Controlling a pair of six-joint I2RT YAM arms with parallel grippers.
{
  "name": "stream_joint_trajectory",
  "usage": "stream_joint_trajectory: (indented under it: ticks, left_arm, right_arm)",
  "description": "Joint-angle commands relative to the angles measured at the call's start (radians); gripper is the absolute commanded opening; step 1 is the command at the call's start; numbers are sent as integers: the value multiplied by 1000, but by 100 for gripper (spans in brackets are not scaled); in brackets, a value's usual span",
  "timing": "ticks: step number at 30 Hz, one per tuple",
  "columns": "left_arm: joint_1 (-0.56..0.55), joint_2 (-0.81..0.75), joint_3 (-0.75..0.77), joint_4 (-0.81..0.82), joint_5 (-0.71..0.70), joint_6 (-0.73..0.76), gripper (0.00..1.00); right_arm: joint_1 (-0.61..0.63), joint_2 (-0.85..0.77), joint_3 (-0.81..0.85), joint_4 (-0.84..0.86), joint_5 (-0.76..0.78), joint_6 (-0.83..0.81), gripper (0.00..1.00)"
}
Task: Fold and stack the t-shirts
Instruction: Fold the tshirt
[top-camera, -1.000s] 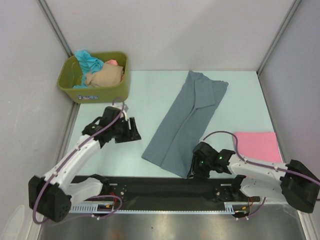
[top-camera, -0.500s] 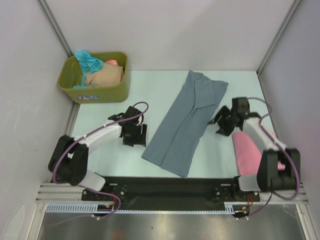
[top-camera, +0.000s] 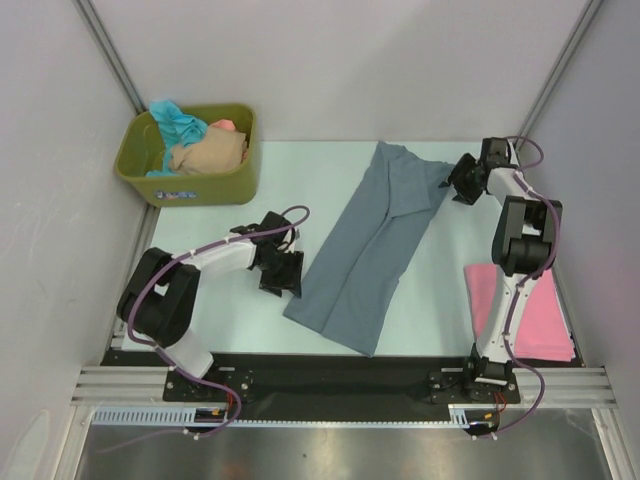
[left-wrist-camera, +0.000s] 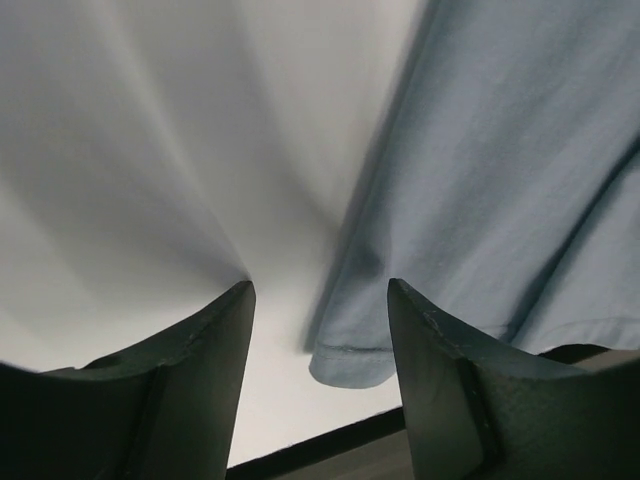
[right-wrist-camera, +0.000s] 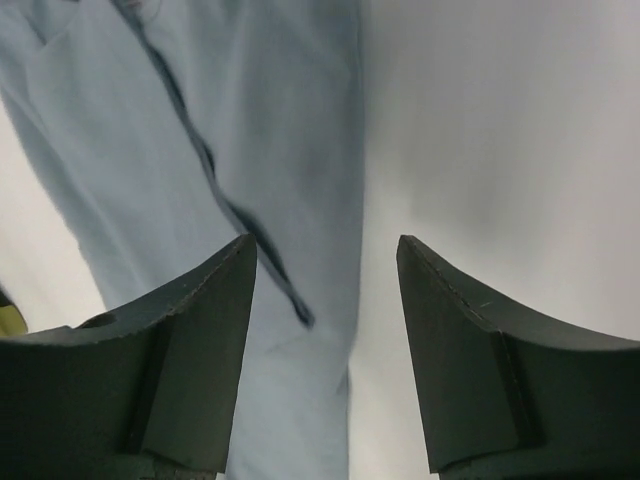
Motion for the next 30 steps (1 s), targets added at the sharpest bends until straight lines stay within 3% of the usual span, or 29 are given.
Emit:
stream_joint_trajectory:
  ticks: [1,17,21,22,24,26,30]
  left_arm:
    - [-5,41,-19,42,87,7,61]
    - [-5,68,-75,-20,38,-46,37]
    - [-5,74,-112,-27,6,-62,23]
    - [-3,71,-118,-28,3,-65,12]
    - [-3,72,-135,-26,-6,-83,1]
    - [-3,68,-147,-24,-11,-107,1]
    - [-3,23,-213,-11,-4,-158,0]
  right_arm:
    - [-4,83,114,-10,20,-56,63]
    - [-9,395,493,-16,-9,-10,52]
    - [-1,444,548,1,-27,-1,44]
    - [3,450,568,7,-32,-2,33]
    - [17,467,580,38,-43,1,23]
    - [28,476,592,82,-43,13,13]
    - [66,516,652,148,-38,36,9]
